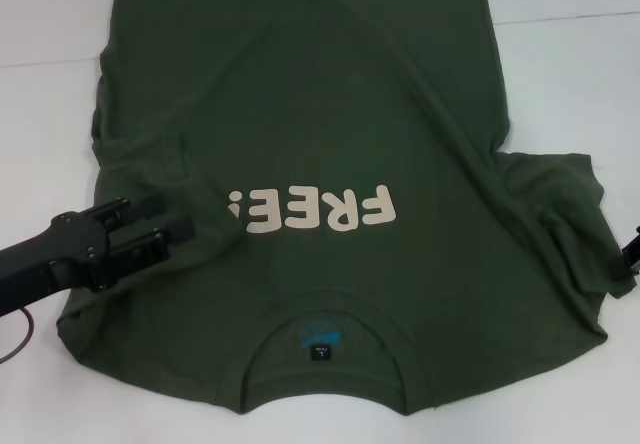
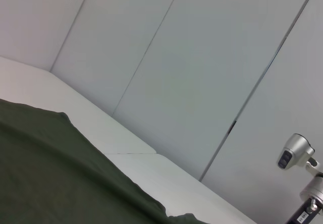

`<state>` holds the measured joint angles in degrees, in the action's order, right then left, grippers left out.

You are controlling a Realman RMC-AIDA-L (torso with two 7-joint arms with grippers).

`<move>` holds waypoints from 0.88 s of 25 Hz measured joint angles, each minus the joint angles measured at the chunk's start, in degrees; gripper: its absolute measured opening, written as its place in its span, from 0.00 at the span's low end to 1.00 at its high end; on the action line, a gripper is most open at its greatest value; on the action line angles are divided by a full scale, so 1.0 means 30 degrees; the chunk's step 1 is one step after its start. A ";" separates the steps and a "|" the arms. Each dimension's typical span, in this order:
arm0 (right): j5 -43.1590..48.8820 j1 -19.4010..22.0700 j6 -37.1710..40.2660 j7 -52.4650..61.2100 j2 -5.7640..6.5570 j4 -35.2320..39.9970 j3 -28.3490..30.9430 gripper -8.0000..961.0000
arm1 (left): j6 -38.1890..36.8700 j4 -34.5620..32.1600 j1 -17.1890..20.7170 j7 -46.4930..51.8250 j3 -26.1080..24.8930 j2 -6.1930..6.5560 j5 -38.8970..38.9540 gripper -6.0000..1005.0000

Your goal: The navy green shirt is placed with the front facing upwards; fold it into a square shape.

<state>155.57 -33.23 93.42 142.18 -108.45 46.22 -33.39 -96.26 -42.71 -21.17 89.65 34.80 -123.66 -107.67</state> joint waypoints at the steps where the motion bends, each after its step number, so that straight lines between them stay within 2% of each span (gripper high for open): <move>1: 0.0000 -0.0006 0.0002 0.0001 0.0000 0.0003 -0.0002 0.09 | 0.0000 0.0000 -0.0001 0.0001 0.0000 0.0000 0.0001 0.72; 5: 0.0015 -0.0007 0.0130 0.0007 -0.0003 0.0080 -0.0003 0.02 | 0.0009 0.0000 -0.0059 0.0001 0.0000 -0.0001 0.0001 0.72; 14: -0.0090 -0.0118 0.1078 0.0112 0.0076 0.0719 0.0145 0.03 | 0.0039 -0.0001 -0.0119 0.0006 -0.0002 -0.0002 0.0002 0.72; 22: -0.0127 -0.0792 0.1983 0.0211 0.0022 0.1461 0.0227 0.03 | 0.0039 0.0000 -0.0128 0.0147 -0.0029 0.0002 0.0002 0.72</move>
<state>155.19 -35.61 99.37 142.82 -108.38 50.60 -32.71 -96.15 -42.71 -21.55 90.08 34.71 -123.65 -107.66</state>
